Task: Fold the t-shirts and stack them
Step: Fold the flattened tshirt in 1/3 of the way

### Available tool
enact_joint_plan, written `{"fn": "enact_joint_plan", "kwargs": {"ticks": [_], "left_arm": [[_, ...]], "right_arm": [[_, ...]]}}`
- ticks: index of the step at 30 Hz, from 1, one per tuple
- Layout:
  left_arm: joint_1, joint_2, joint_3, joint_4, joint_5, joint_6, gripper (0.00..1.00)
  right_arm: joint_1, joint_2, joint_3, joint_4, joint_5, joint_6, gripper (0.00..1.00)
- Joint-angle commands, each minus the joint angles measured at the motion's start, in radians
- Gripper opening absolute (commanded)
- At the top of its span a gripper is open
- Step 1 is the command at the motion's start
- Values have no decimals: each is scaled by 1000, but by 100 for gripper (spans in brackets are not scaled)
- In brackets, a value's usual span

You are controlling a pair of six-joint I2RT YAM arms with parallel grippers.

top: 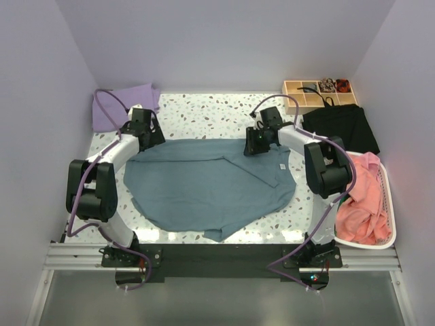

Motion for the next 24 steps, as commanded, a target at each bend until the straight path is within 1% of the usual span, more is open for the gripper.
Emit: {"fn": "enact_joint_plan", "kwargs": {"ticks": [1, 2, 7, 8, 11, 15, 19, 24], "left_arm": [[-7, -1, -3, 23, 4, -1, 100], [-5, 0, -3, 23, 5, -1, 100], [-7, 7, -2, 26, 10, -1, 100], [-7, 9, 0, 25, 13, 0, 100], [-7, 12, 1, 23, 15, 0, 100], [-7, 9, 0, 22, 15, 0, 100], [-8, 7, 0, 23, 16, -4, 100], [-12, 18, 3, 20, 25, -6, 100]], "right_arm": [[7, 4, 40, -19, -8, -21, 32], [7, 4, 37, -18, -6, -21, 30], [7, -8, 34, -15, 4, -24, 11], [5, -9, 34, -18, 8, -26, 5], [8, -28, 29, -22, -2, -27, 0], [24, -100, 0, -44, 6, -21, 0], [89, -213, -70, -61, 11, 16, 0], [162, -276, -161, -81, 12, 102, 0]]}}
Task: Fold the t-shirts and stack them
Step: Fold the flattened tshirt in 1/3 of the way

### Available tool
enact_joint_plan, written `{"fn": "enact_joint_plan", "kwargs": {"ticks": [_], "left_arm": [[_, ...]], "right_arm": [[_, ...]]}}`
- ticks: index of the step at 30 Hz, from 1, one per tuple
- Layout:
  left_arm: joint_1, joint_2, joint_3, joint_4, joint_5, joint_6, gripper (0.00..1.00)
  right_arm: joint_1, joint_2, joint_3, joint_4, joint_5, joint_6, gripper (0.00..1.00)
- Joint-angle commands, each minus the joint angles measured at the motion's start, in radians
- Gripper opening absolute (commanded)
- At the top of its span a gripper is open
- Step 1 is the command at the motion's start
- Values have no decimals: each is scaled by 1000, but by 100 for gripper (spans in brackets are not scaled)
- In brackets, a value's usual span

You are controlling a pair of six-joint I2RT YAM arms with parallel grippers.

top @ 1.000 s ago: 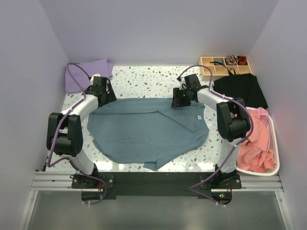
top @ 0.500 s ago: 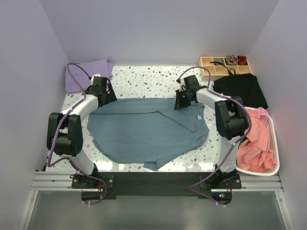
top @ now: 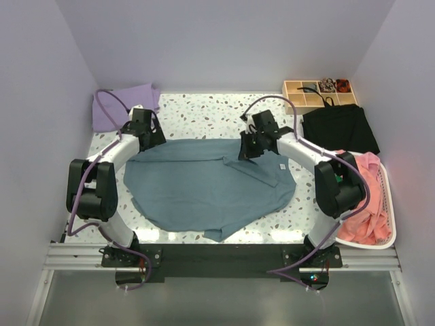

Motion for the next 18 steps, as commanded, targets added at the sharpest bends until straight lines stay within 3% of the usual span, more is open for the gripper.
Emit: {"fn": "enact_joint_plan", "kwargs": {"ticks": [1, 6, 8, 10, 11, 12, 16, 18], "left_arm": [[-12, 12, 3, 20, 9, -6, 100], [-18, 34, 7, 18, 27, -6, 100], [-21, 44, 13, 14, 30, -6, 100], [-24, 51, 21, 4, 26, -6, 100], [-25, 51, 20, 4, 21, -6, 100], [-25, 51, 21, 4, 21, -6, 100], [-25, 51, 27, 4, 20, -7, 100], [-25, 47, 27, -3, 17, -6, 100]], "right_arm": [[62, -86, -85, -23, 6, 90, 0], [148, -134, -183, -46, 16, 168, 1], [167, -143, -207, -80, 27, 189, 20], [187, -178, -235, -98, 19, 195, 18], [194, -195, -241, -103, 23, 197, 26], [196, -224, -243, -113, 21, 199, 41], [195, -258, -192, -156, -14, 183, 41], [195, -301, -166, -175, 112, 171, 44]]}}
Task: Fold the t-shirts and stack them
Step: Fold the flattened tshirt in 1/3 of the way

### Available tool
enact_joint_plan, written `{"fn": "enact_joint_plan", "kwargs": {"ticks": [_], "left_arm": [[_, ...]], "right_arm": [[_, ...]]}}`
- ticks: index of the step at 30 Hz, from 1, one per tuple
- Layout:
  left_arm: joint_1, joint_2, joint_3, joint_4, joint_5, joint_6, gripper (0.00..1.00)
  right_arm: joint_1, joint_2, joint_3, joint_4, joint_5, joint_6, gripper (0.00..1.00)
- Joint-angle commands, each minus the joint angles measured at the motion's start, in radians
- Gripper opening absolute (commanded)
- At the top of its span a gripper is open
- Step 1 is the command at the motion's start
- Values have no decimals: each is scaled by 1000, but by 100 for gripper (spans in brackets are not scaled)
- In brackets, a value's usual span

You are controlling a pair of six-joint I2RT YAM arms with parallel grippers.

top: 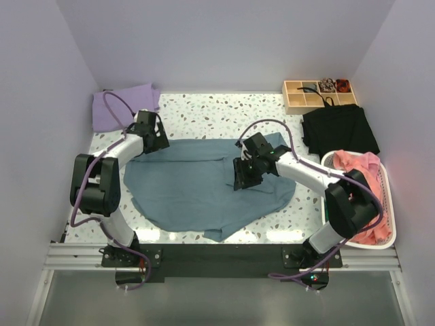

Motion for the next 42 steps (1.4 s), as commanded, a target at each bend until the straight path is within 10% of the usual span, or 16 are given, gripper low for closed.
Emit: {"fn": "enact_joint_plan", "kwargs": {"ticks": [1, 7, 31, 42], "left_arm": [[-5, -10, 25, 8, -8, -5, 100], [-5, -16, 13, 34, 12, -4, 100], [6, 389, 312, 49, -39, 7, 100], [-42, 46, 110, 161, 3, 7, 100]], "right_arm": [[-2, -104, 77, -41, 162, -3, 46], [-65, 9, 132, -7, 420, -22, 54], [-308, 747, 746, -52, 414, -5, 50], [-314, 418, 541, 174, 212, -103, 53]]}}
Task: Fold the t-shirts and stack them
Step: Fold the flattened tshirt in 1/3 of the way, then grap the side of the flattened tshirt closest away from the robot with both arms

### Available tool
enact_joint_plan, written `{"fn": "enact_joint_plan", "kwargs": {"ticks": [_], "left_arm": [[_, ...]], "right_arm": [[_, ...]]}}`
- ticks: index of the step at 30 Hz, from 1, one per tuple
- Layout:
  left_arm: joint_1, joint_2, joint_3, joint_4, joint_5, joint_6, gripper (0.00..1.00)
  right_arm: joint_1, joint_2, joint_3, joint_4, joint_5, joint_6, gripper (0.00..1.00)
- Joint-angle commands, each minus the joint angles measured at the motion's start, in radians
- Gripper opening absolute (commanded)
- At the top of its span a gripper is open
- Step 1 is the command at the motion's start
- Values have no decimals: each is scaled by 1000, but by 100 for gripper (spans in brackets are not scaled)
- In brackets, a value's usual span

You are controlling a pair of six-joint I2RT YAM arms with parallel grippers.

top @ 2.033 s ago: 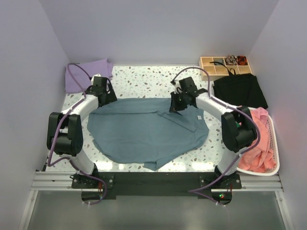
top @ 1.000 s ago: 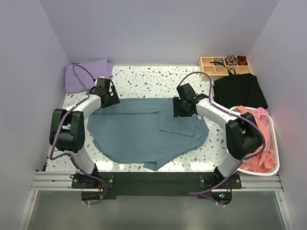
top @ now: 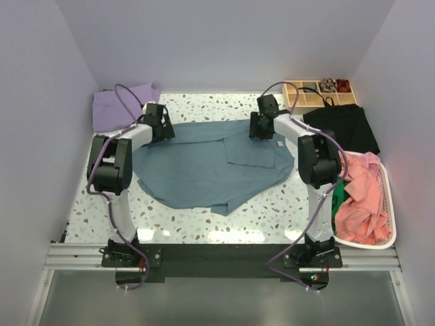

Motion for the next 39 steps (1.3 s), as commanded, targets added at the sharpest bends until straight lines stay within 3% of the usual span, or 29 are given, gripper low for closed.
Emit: {"fn": "enact_joint_plan", "kwargs": {"ticks": [1, 6, 16, 24, 27, 31, 33, 36, 39], "left_arm": [[-51, -303, -176, 65, -2, -31, 100], [-52, -531, -397, 13, 16, -138, 100], [-52, -891, -822, 5, 32, -447, 100], [-48, -1073, -890, -153, -85, -608, 98], [-43, -1133, -906, -207, -134, -652, 90], [-39, -1146, -910, -244, -157, -680, 64], [-39, -1121, -911, -242, -149, -684, 63], [-39, -1069, -913, -242, -134, -700, 51], [-37, -1017, -920, -222, -117, -707, 49]], "right_arm": [[6, -224, -163, 79, -150, -33, 53], [74, -379, -259, 43, -201, -53, 54], [183, -468, -409, 55, -241, -44, 54], [184, -489, -418, 37, -224, -68, 54], [183, -492, -422, 40, -231, -67, 54], [184, -485, -426, 40, -236, -71, 54], [183, -479, -425, 40, -241, -73, 54], [184, -477, -425, 37, -242, -74, 54], [184, -483, -428, 35, -241, -79, 54]]}}
